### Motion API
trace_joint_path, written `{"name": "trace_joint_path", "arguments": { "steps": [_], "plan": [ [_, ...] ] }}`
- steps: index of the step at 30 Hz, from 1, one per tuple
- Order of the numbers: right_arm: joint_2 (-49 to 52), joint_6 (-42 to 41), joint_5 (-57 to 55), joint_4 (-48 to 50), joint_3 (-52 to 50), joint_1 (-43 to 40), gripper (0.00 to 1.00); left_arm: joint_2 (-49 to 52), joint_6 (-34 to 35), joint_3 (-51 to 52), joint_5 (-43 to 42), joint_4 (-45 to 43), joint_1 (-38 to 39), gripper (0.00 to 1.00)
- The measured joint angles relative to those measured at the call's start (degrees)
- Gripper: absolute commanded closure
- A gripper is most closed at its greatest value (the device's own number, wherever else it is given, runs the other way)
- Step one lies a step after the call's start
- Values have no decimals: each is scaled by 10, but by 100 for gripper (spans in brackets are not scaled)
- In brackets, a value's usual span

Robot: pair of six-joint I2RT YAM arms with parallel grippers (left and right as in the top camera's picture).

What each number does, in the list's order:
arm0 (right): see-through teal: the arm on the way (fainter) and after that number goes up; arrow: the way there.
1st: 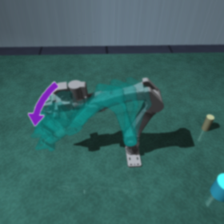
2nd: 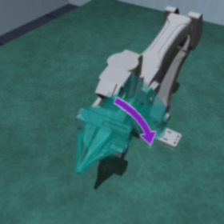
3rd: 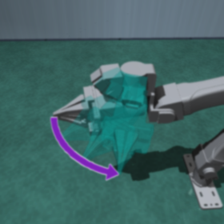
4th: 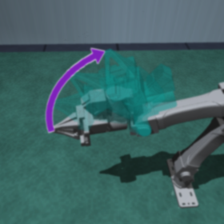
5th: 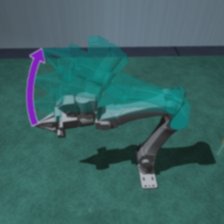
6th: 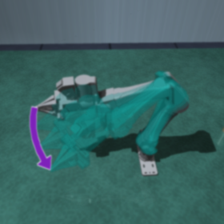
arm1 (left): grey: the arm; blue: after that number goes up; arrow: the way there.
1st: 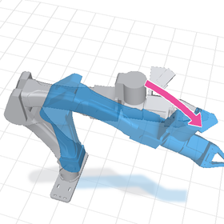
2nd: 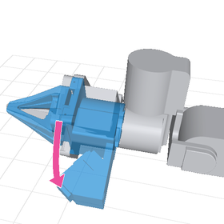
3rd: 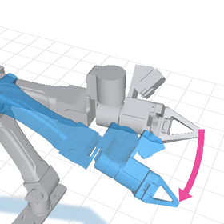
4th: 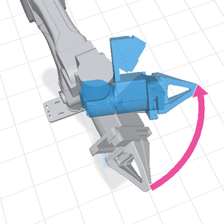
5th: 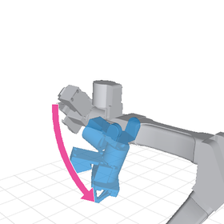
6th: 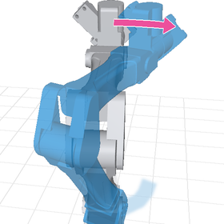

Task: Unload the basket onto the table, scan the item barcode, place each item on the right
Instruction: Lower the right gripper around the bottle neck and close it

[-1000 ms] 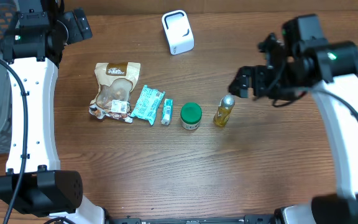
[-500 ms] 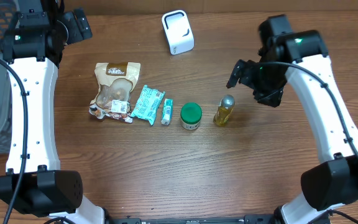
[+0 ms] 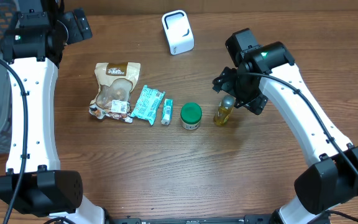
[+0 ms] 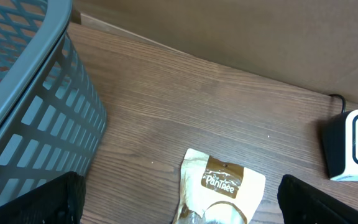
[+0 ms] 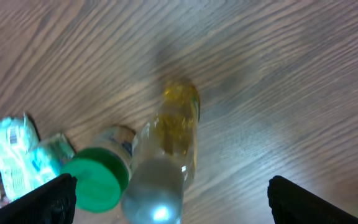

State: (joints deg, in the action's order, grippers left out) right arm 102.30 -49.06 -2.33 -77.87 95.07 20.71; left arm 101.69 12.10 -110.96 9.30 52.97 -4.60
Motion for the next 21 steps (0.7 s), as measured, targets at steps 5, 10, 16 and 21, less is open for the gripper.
{"name": "trace_joint_path", "arguments": {
  "steps": [5, 10, 16, 21],
  "plan": [
    [0, -10, -6, 35, -31, 2, 9, 0, 0, 0, 0, 0, 0, 0],
    [1, -16, -7, 82, -72, 8, 11, 0, 0, 0, 0, 0, 0, 0],
    [2, -17, -7, 127, -116, 8, 16, 0, 0, 0, 0, 0, 0, 1],
    [3, -18, -7, 145, -137, 8, 24, 0, 0, 0, 0, 0, 0, 0]
  ]
}}
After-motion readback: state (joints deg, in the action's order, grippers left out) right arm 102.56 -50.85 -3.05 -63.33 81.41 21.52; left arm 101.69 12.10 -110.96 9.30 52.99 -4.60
